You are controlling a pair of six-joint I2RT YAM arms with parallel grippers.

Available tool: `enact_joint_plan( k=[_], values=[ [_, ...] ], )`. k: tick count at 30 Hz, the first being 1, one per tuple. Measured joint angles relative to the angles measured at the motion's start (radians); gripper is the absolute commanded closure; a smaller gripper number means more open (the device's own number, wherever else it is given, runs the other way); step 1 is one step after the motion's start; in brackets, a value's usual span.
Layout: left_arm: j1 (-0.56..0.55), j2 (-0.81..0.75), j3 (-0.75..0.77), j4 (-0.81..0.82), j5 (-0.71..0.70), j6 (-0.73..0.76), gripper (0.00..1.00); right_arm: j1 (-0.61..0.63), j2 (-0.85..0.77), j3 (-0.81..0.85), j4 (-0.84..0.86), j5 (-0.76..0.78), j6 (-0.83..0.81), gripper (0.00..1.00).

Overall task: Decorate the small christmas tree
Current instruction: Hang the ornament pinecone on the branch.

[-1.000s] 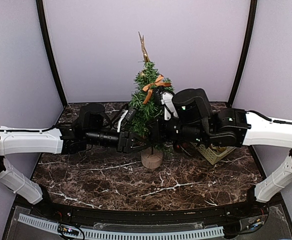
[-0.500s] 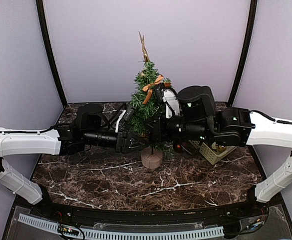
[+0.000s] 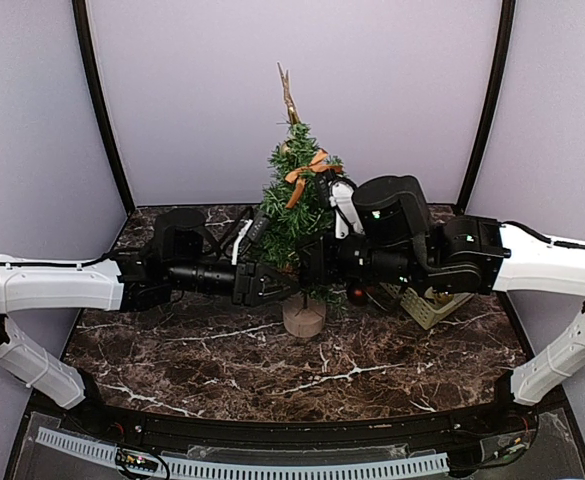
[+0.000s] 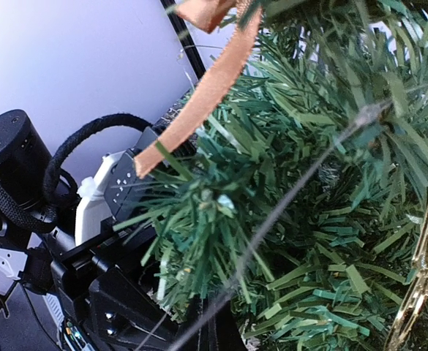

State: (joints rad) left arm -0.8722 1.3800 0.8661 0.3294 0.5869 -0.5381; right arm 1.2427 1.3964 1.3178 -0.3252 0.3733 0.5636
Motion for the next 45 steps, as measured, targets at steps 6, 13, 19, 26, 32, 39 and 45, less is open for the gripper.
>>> enact_joint_plan(
  k=[6,13,19,26,32,39,45],
  values=[
    [0.0,0.025,0.0,0.014,0.0,-0.006,0.6,0.0,0.0,0.0,-0.03,0.031,0.008,1.0],
    [0.0,0.046,0.0,0.033,0.004,-0.01,0.6,0.0,0.001,0.0,-0.039,0.05,0.018,1.0],
    [0.0,0.055,0.001,0.048,0.004,-0.016,0.6,0.0,0.003,0.0,-0.042,0.069,0.022,1.0],
    [0.0,0.059,0.003,0.058,0.003,-0.019,0.57,0.001,0.015,0.0,-0.042,0.077,0.022,1.0],
    [0.0,0.059,0.003,0.058,-0.003,-0.02,0.53,0.006,0.018,-0.002,-0.042,0.077,0.022,1.0],
    [0.0,0.051,0.002,0.049,-0.024,-0.015,0.43,0.01,0.019,-0.002,-0.042,0.088,0.023,1.0],
    [0.0,-0.007,-0.031,0.021,-0.047,-0.001,0.29,0.011,0.019,-0.002,-0.042,0.09,0.022,1.0]
  ],
)
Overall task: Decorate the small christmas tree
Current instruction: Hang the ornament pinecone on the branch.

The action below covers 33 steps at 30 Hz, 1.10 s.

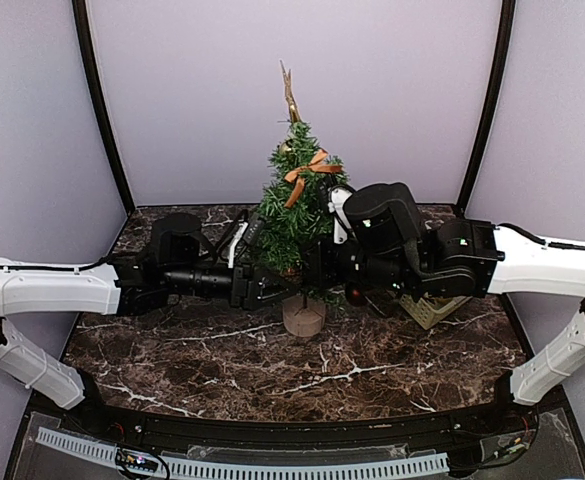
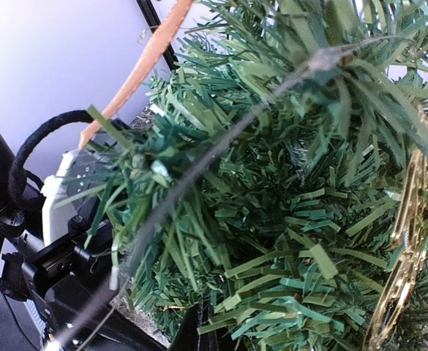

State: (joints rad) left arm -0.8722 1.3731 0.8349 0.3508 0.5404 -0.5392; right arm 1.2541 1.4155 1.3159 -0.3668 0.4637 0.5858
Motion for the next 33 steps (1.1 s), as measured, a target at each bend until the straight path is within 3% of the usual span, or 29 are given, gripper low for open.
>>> enact_joint_plan(
  k=[3,8,21,33],
  values=[
    [0.0,-0.036,-0.028,-0.007,-0.005,0.007,0.23,0.0,0.0,0.0,0.001,-0.003,0.0,0.98],
    [0.0,-0.087,-0.069,-0.009,-0.01,0.012,0.21,0.0,0.0,-0.003,0.021,-0.023,-0.005,0.79],
    [0.0,-0.193,-0.137,-0.044,-0.043,0.008,0.2,0.0,-0.043,-0.063,0.091,-0.083,-0.008,0.62],
    [0.0,-0.385,-0.136,-0.18,-0.235,0.049,0.13,0.003,-0.175,-0.117,0.103,-0.184,-0.075,0.17]
  ],
)
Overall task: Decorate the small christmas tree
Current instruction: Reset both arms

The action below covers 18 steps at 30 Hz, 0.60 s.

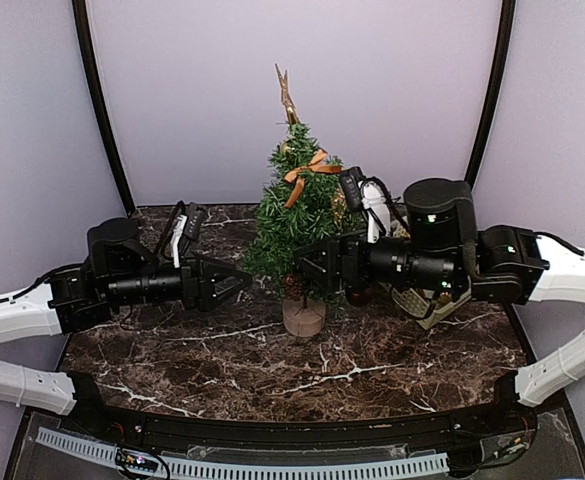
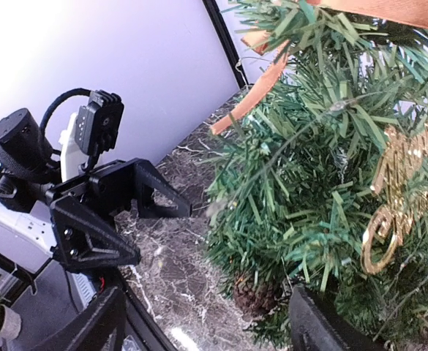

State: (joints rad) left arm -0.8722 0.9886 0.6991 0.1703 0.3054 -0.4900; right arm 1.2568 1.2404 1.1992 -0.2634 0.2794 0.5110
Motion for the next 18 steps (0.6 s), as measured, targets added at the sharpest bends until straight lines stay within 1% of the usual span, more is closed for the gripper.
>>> enact_joint_plan(
  k=[2,5,7,10,13,18],
  values=[
    [0.002,-0.037,0.007,-0.046,-0.046,0.011,0.13,0.0,-0.048,-0.023,-0.008,-0.016,-0.014,0.11],
    [0.007,-0.048,0.035,-0.113,-0.093,0.027,0.12,0.0,-0.117,-0.046,-0.03,-0.007,-0.025,0.05],
    [0.012,-0.043,0.059,-0.158,-0.119,0.04,0.11,-0.002,-0.164,-0.057,-0.044,0.023,-0.031,0.02],
    [0.022,-0.023,0.098,-0.209,-0.143,0.059,0.1,-0.027,-0.211,-0.06,-0.068,0.079,-0.028,0.01],
    [0.038,0.01,0.134,-0.232,-0.151,0.064,0.1,-0.107,-0.244,-0.068,-0.082,0.112,-0.018,0.01],
    [0.076,0.066,0.153,-0.219,-0.132,0.051,0.1,-0.346,-0.265,-0.132,-0.08,0.087,0.007,0.01]
  ],
)
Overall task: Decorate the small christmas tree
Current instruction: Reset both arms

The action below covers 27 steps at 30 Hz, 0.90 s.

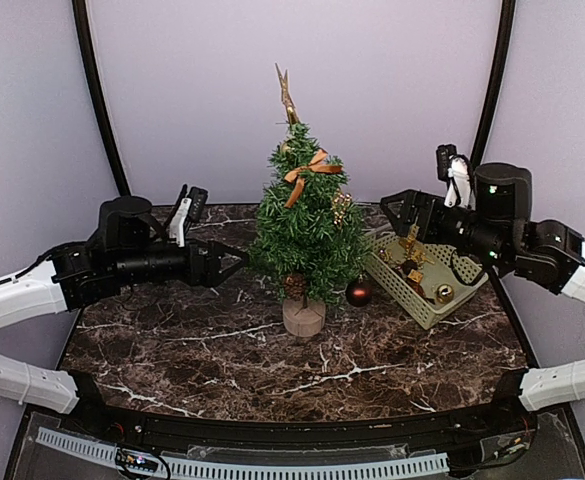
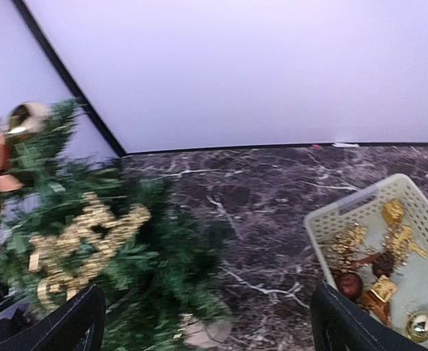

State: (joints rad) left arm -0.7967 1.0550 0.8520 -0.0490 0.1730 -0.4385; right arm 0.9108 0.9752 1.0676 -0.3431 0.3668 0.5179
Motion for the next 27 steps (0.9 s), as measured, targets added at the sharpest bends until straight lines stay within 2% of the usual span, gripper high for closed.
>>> enact_joint_plan(
  k=[6,10,19,27],
  values=[
    [0.072,0.044,-0.005,0.043,0.043,-0.034,0.1,-0.263,0.006,-0.142,0.037,-0.119,0.026,0.01],
    [0.19,0.046,-0.037,0.089,0.075,-0.033,0.1,-0.42,0.028,-0.238,0.1,-0.2,0.019,0.01],
    [0.613,0.102,-0.203,0.312,0.153,0.052,0.1,-0.676,0.121,-0.364,0.32,-0.271,-0.088,0.01],
    [0.891,0.147,-0.313,0.517,0.186,0.089,0.08,-0.922,0.166,-0.438,0.515,-0.312,-0.145,0.01]
  ],
)
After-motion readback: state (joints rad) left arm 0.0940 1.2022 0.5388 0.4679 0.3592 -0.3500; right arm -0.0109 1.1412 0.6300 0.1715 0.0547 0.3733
